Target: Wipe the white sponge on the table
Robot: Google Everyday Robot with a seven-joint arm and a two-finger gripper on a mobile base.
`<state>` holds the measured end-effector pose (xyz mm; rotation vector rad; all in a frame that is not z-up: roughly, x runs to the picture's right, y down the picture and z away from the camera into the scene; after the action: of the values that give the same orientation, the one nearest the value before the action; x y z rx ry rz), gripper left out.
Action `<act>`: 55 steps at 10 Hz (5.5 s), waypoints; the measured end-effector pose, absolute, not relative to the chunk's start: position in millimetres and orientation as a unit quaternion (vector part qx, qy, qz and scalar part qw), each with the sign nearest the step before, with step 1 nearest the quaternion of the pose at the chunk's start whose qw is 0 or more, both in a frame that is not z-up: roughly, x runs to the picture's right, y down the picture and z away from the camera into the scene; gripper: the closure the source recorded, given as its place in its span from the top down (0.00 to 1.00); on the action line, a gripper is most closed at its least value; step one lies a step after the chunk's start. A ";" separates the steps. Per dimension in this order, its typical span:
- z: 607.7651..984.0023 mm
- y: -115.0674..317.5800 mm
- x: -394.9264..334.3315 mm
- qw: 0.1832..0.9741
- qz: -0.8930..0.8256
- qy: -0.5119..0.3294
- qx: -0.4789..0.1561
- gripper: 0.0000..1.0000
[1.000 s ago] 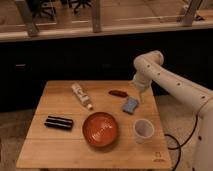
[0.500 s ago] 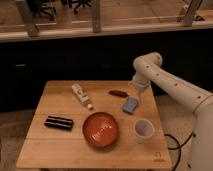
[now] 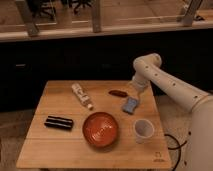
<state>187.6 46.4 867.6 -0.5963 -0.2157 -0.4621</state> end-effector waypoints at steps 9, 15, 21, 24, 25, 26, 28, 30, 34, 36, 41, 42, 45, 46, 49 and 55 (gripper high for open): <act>900.3 65.3 192.0 0.918 -0.233 -0.121 -0.298 0.80; 920.7 78.4 197.3 0.913 -0.241 -0.129 -0.302 0.80; 932.1 85.7 195.1 0.906 -0.256 -0.136 -0.309 0.80; 936.4 88.1 192.7 0.902 -0.263 -0.138 -0.312 0.80; 936.6 88.2 192.8 0.902 -0.264 -0.138 -0.313 0.80; 937.3 88.8 192.5 0.901 -0.265 -0.138 -0.313 0.80; 938.6 89.4 191.3 0.900 -0.267 -0.139 -0.314 0.80; 939.7 90.7 191.9 0.900 -0.267 -0.139 -0.316 0.80; 942.0 91.9 191.7 0.899 -0.269 -0.141 -0.316 0.80; 943.0 92.1 191.0 0.899 -0.269 -0.142 -0.316 0.80; 945.3 92.3 192.0 0.898 -0.270 -0.142 -0.317 0.67; 945.8 92.6 191.2 0.898 -0.270 -0.143 -0.317 0.66; 946.6 91.9 192.5 0.898 -0.270 -0.143 -0.317 0.54; 946.4 91.1 194.2 0.898 -0.269 -0.142 -0.318 0.44; 948.3 86.2 208.8 0.901 -0.259 -0.140 -0.318 0.13; 951.9 83.4 236.8 0.905 -0.244 -0.134 -0.322 0.01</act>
<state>236.8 83.4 951.9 -0.6660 -0.2775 -0.5043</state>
